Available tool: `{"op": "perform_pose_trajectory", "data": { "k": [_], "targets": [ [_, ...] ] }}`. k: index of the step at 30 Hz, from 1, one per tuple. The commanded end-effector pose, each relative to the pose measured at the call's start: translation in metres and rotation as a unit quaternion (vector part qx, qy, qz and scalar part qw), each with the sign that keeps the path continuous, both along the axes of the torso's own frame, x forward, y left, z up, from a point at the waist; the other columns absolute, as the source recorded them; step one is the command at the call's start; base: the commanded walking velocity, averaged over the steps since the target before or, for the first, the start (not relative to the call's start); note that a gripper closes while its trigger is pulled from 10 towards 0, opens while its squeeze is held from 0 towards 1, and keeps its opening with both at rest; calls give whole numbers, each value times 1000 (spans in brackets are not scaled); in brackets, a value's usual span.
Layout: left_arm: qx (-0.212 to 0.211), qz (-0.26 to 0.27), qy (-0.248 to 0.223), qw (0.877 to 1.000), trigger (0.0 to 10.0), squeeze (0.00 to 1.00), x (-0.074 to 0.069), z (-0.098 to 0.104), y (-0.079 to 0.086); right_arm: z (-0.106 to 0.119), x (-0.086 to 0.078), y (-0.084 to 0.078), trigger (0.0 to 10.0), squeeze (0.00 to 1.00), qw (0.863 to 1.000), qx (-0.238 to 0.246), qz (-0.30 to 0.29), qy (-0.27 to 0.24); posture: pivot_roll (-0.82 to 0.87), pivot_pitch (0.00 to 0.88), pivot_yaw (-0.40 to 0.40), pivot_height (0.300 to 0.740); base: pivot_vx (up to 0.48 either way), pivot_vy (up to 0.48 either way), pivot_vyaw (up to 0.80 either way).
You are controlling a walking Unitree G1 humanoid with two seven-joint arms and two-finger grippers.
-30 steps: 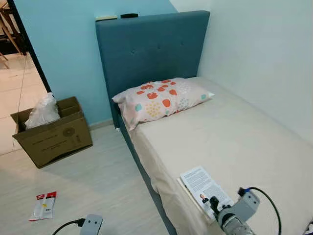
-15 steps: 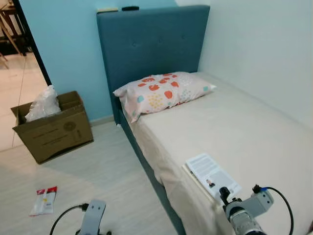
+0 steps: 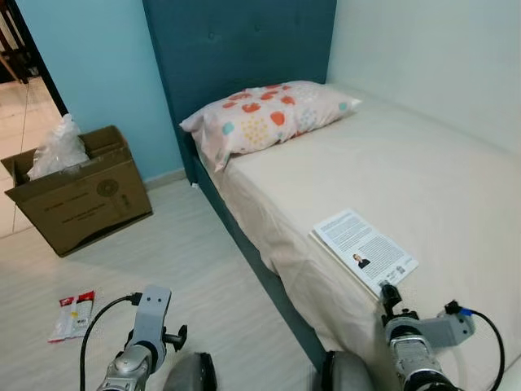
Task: Clean up the room
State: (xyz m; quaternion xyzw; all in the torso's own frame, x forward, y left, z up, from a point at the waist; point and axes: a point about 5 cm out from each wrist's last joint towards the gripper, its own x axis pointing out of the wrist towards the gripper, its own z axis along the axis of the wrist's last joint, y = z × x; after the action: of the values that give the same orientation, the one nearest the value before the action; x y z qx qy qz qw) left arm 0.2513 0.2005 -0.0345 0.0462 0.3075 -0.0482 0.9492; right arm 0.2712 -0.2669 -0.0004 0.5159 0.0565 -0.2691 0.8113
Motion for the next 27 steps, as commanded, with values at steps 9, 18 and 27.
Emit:
{"op": "perform_pose_trajectory", "data": {
  "k": [9, 18, 27],
  "targets": [
    [26, -26, 18, 999, 10000, 0, -26, -13, 15, 14, 19, 10, 10000, 0, 998, 28, 20, -60, 186, 195, 53, 560, 0, 0, 0],
    [40, -63, 24, 997, 10000, 0, -36, -18, 11, 16, 29, 23, 10000, 0, 995, 73, 59, -35, 189, 199, 50, 560, 0, 0, 0],
    [41, -64, 26, 997, 10000, 0, -37, -19, 10, 30, 37, 21, 0, 0, 984, 105, 94, -106, 178, 193, 42, 560, 0, 0, 0]
  ]
}}
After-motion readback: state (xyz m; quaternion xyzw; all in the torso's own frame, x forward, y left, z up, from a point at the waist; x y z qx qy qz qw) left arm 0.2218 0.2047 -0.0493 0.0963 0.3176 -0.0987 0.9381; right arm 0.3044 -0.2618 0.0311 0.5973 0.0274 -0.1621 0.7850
